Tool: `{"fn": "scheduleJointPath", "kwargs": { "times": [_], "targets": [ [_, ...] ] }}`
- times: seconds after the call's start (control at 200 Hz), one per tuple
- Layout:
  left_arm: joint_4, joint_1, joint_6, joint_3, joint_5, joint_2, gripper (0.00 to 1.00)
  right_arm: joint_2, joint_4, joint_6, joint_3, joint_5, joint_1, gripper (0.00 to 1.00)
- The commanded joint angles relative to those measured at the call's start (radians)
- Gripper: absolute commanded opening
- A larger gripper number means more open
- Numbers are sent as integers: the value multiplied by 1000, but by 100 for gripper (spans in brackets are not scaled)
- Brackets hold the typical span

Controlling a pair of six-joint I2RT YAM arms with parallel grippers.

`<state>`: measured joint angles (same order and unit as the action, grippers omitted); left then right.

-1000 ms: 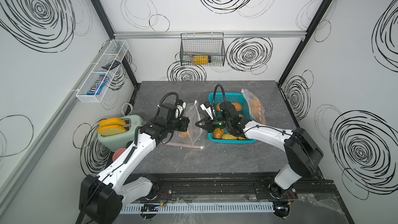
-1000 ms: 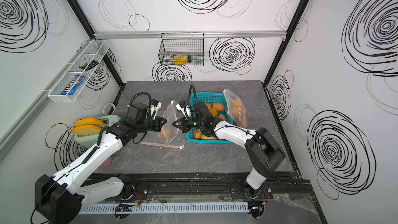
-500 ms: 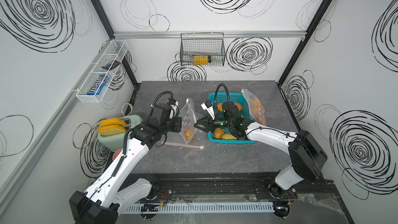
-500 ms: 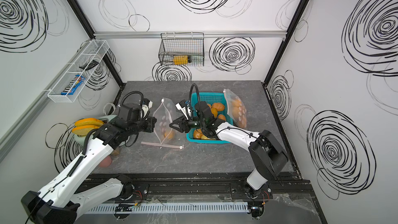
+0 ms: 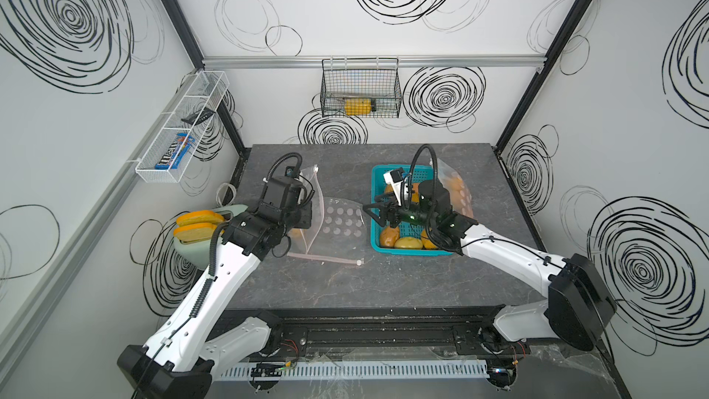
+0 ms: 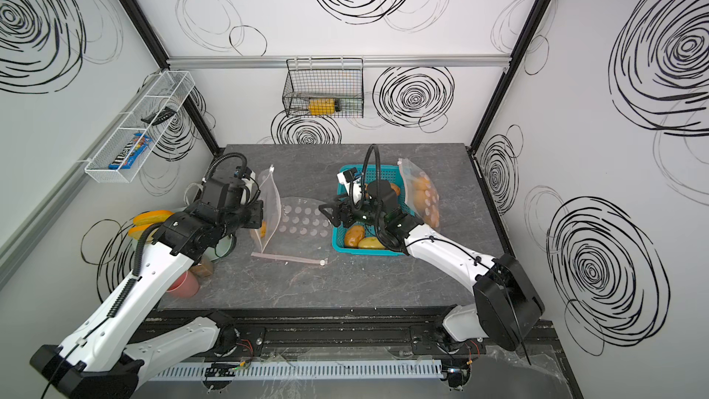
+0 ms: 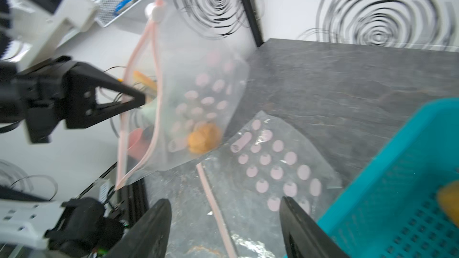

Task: Put the potatoes into a zipper bag and zip it
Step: Adjust the zipper food storage bag in the zipper food storage bag, then pick up the potato from the basket.

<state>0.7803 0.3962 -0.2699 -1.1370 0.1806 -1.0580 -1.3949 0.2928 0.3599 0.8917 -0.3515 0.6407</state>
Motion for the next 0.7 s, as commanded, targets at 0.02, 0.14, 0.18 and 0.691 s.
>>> {"fn": "scheduleJointPath", "kwargs": {
  "times": [0.02, 0.14, 0.18, 0.691],
  "targets": [
    [-162, 25, -4, 112, -233, -54, 0, -38, -98, 28, -9, 179, -83, 73],
    [-270, 29, -30, 214, -349, -99, 0, -103, -211, 17, 44, 311, -100, 73],
    [-305, 31, -32, 242, -361, -105, 0, -125, -249, 17, 68, 363, -101, 73],
    [-389, -10, -42, 362, -384, -9, 0, -410, -497, 58, 277, 690, -113, 77]
  ]
}}
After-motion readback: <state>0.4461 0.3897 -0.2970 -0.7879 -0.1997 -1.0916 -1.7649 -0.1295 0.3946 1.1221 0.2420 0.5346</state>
